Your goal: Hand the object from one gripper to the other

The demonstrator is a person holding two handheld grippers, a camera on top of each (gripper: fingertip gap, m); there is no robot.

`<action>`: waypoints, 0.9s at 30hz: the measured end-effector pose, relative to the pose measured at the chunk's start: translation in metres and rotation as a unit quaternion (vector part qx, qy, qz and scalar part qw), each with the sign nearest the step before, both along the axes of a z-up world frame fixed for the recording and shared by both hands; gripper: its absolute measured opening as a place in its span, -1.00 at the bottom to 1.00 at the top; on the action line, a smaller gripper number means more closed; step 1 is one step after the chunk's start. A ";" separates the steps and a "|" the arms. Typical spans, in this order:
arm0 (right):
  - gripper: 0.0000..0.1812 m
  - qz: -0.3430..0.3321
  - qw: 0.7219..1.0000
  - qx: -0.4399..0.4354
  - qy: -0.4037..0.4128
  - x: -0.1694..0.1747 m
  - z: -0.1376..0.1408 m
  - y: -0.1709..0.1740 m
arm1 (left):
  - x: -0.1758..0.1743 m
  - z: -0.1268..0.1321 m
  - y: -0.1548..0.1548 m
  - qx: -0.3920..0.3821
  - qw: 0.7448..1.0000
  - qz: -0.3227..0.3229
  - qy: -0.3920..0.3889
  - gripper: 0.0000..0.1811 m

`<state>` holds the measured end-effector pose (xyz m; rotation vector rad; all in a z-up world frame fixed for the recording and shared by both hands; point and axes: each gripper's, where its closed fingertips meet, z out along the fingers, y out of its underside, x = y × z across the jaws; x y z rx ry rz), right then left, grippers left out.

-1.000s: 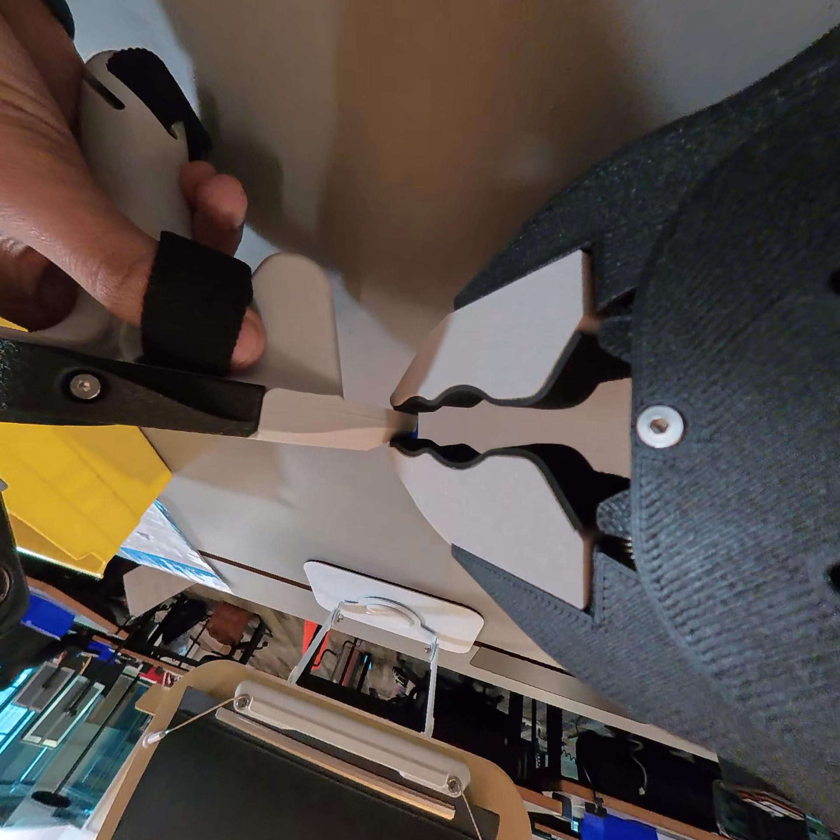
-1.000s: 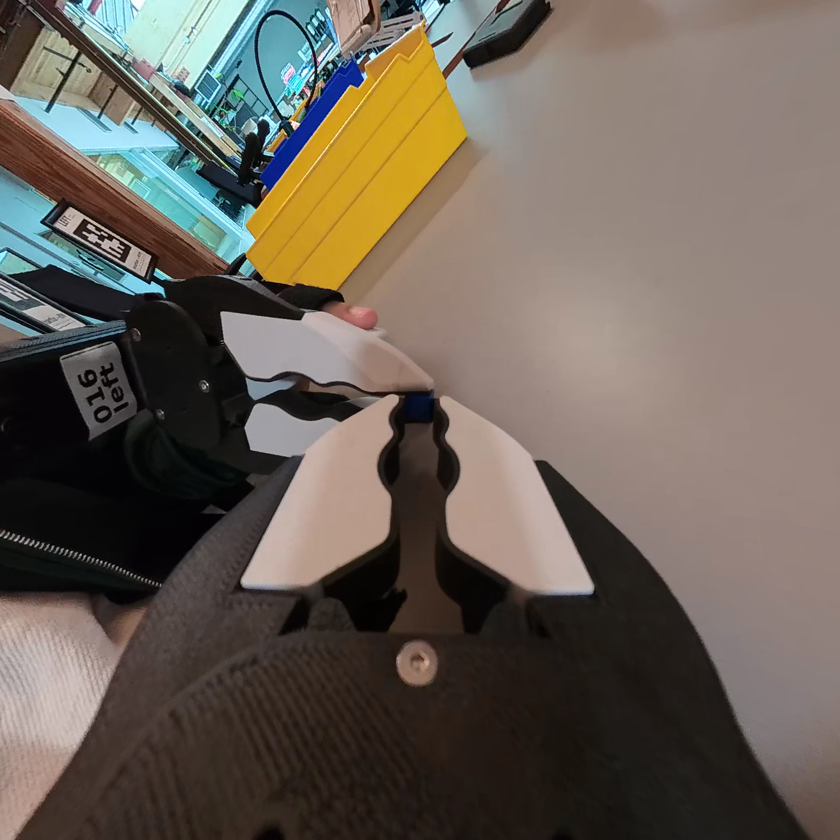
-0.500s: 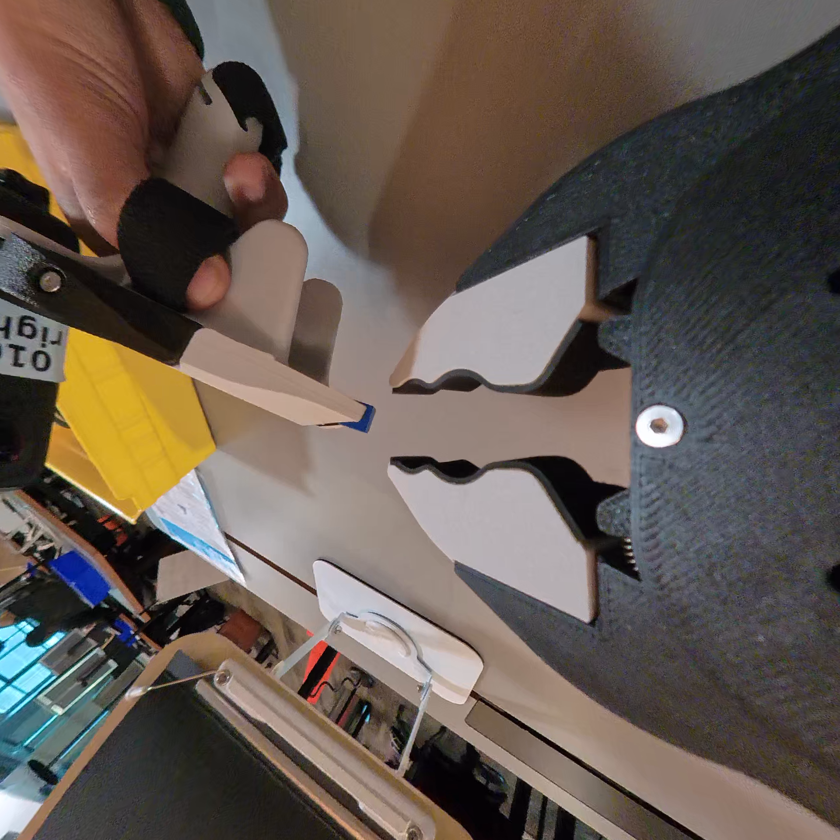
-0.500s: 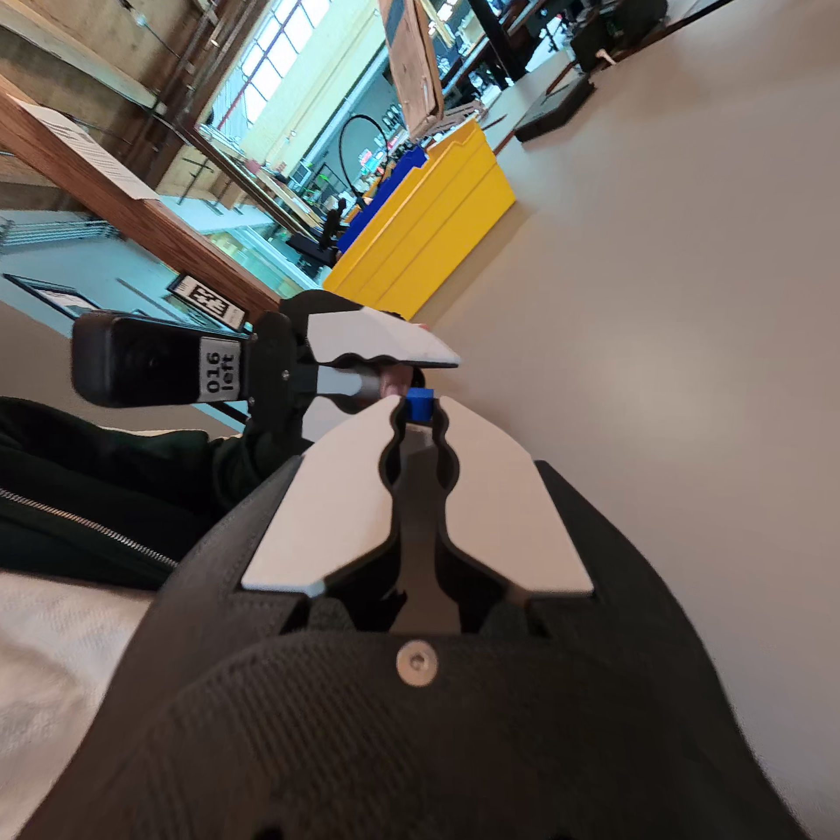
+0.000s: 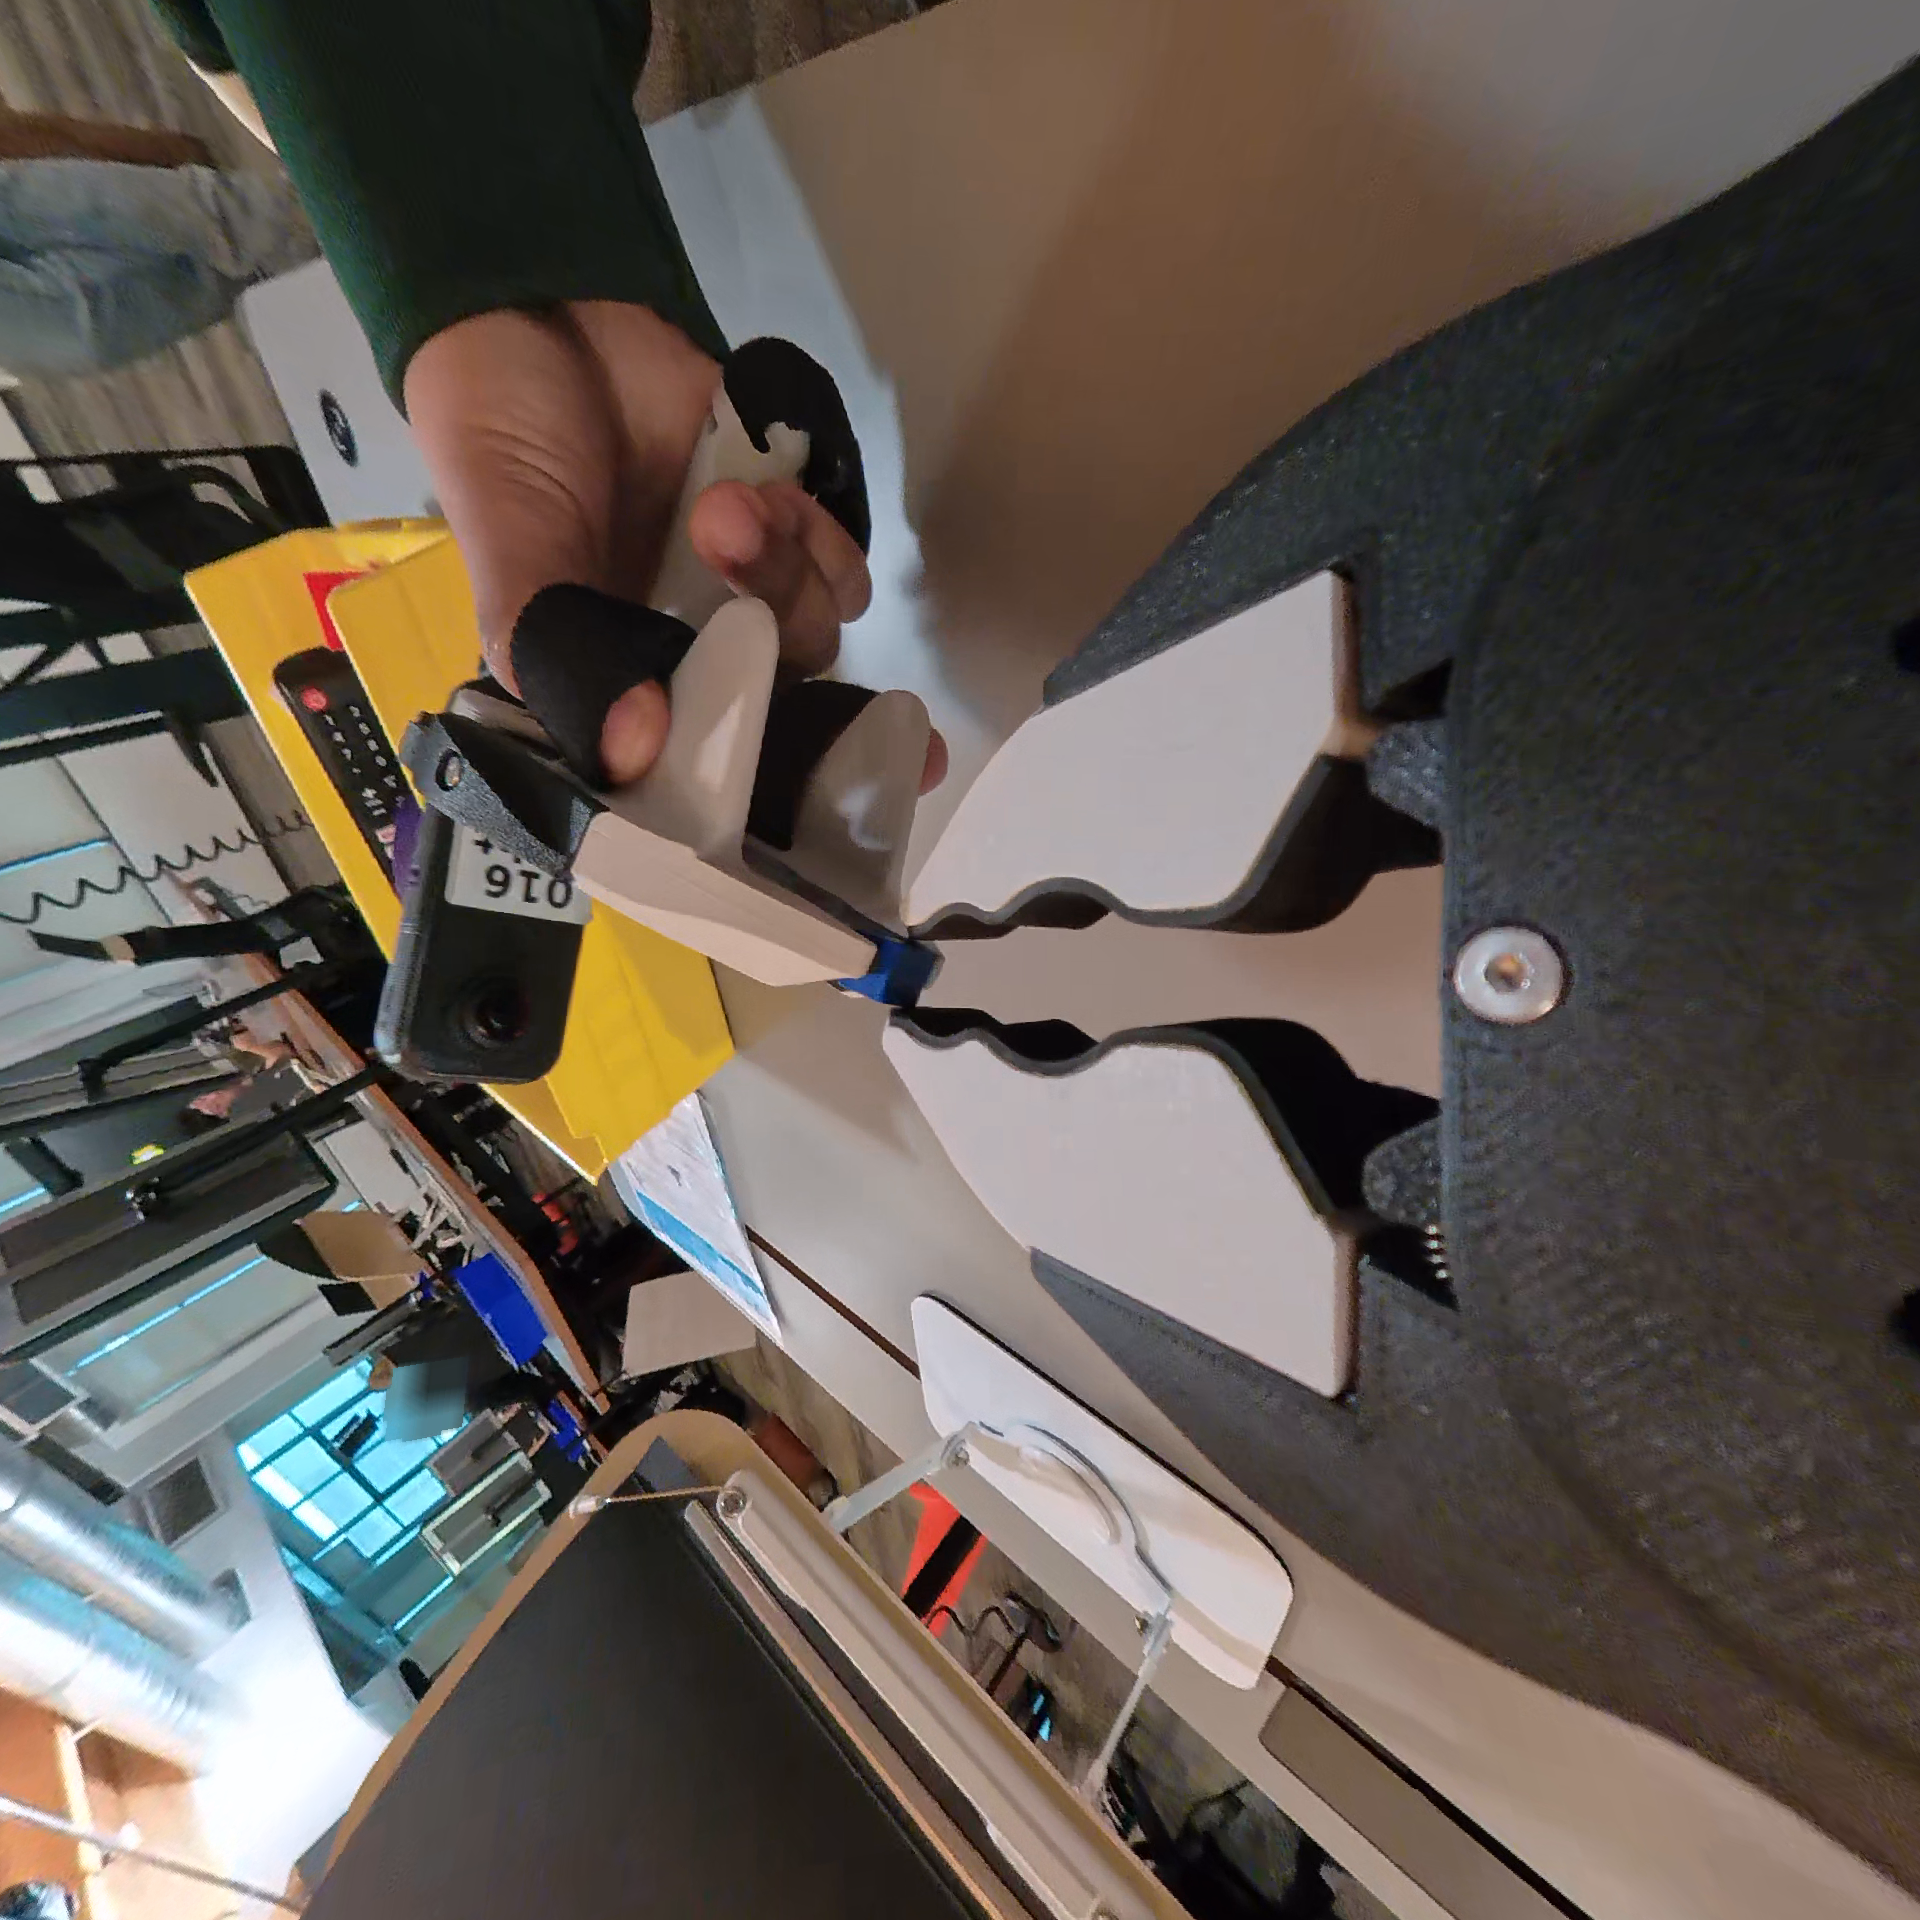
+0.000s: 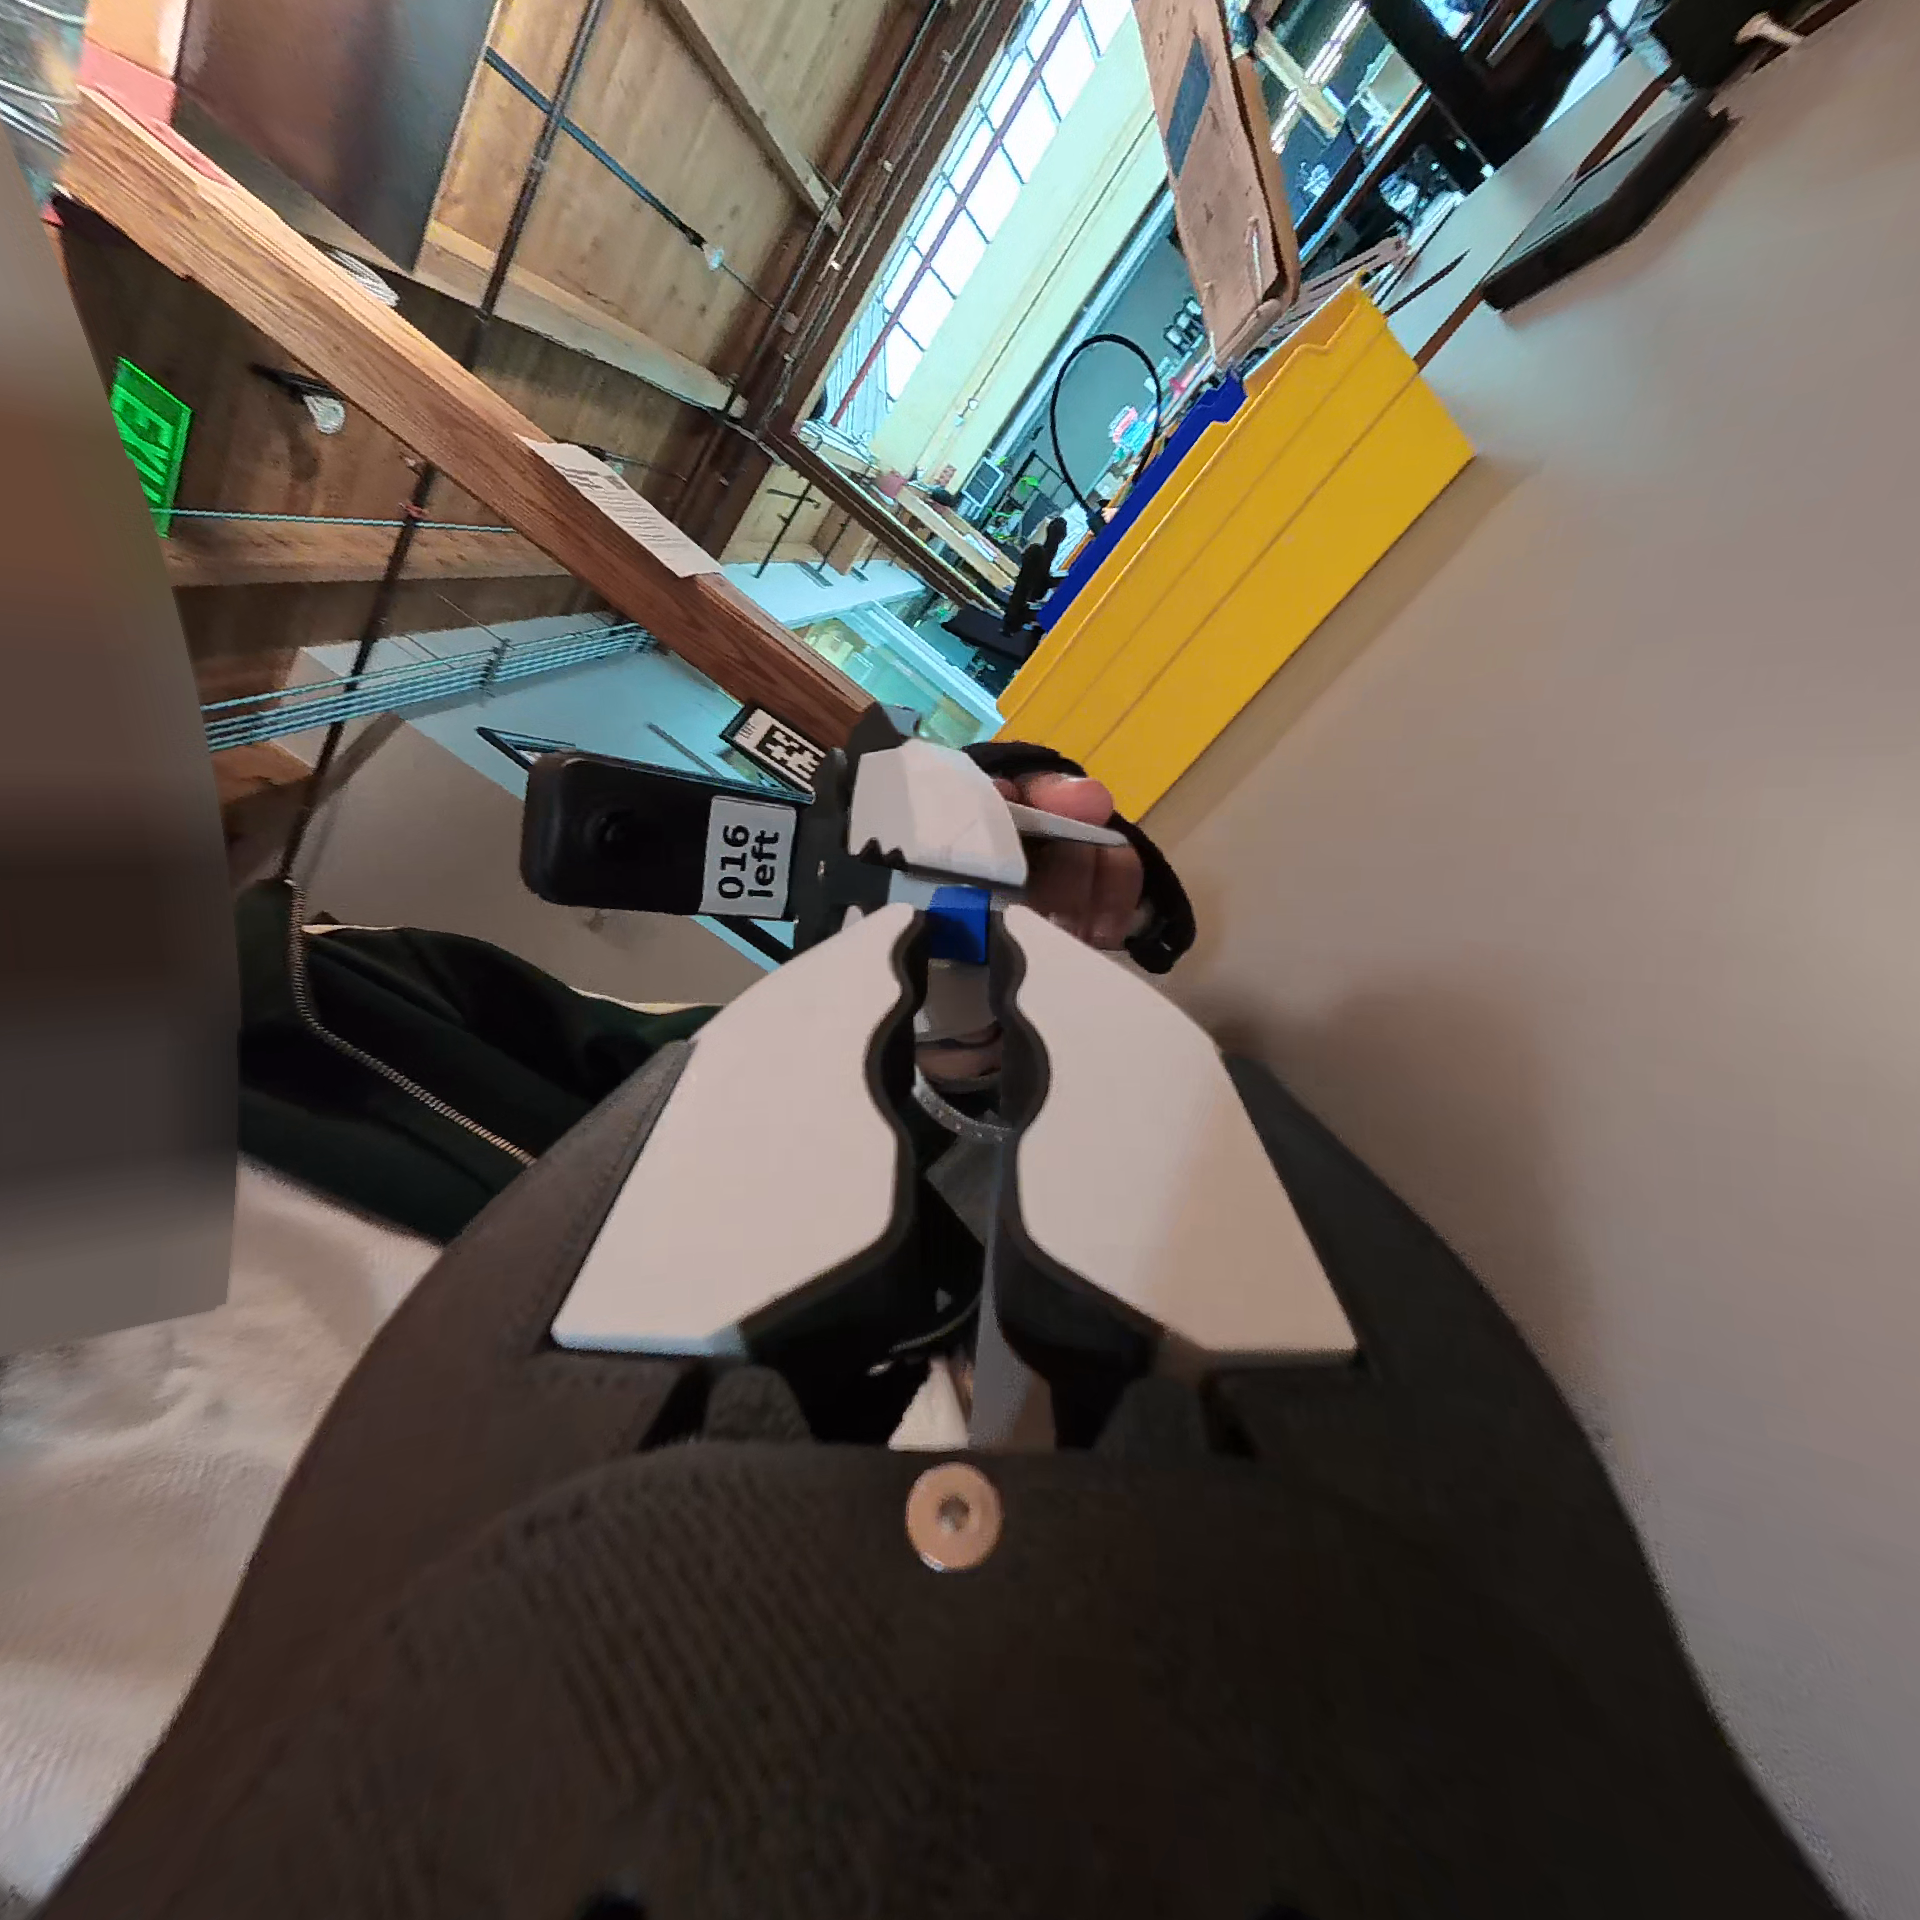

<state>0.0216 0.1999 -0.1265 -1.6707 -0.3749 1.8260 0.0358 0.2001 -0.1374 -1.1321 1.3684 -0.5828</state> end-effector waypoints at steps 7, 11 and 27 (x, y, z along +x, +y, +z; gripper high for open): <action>-0.89 0.008 1.000 -0.026 0.015 0.002 -0.004 0.001 | 0.000 -0.003 0.000 -0.010 1.000 -0.008 0.010 -0.88; -0.86 -0.006 1.000 -0.021 -0.018 0.004 -0.012 0.005 | 0.000 -0.010 0.002 -0.009 0.999 0.000 0.036 -0.87; -0.78 -0.002 0.999 -0.023 -0.025 0.001 -0.015 0.004 | 0.001 -0.014 0.000 -0.040 0.998 -0.014 0.043 -0.87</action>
